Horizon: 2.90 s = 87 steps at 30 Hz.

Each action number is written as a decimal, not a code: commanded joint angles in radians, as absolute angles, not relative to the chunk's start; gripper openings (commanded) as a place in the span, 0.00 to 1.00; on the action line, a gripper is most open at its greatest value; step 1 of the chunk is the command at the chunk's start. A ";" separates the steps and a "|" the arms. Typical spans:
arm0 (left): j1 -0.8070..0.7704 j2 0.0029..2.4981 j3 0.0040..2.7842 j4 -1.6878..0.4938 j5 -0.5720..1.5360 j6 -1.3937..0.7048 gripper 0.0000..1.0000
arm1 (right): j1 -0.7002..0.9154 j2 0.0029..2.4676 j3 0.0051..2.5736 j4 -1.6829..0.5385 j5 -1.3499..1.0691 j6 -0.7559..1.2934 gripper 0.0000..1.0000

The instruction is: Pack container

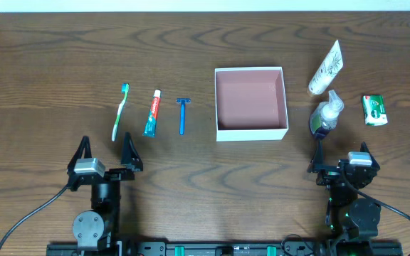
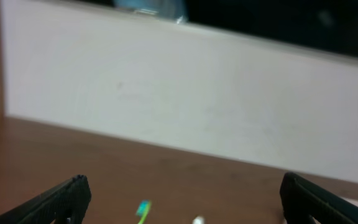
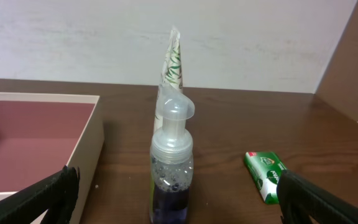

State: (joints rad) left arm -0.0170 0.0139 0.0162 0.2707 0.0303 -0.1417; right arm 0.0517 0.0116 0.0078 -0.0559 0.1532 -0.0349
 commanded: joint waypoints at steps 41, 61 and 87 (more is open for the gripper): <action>-0.226 1.852 1.364 -0.595 0.301 0.130 0.98 | 0.067 0.005 0.006 -0.060 0.152 -0.046 0.99; -0.257 1.973 1.364 -0.547 0.137 -0.115 0.98 | 0.067 0.005 0.006 -0.060 0.152 -0.046 0.99; -0.355 1.974 1.363 -0.574 -0.041 -0.310 0.98 | 0.067 0.005 0.006 -0.060 0.152 -0.046 0.99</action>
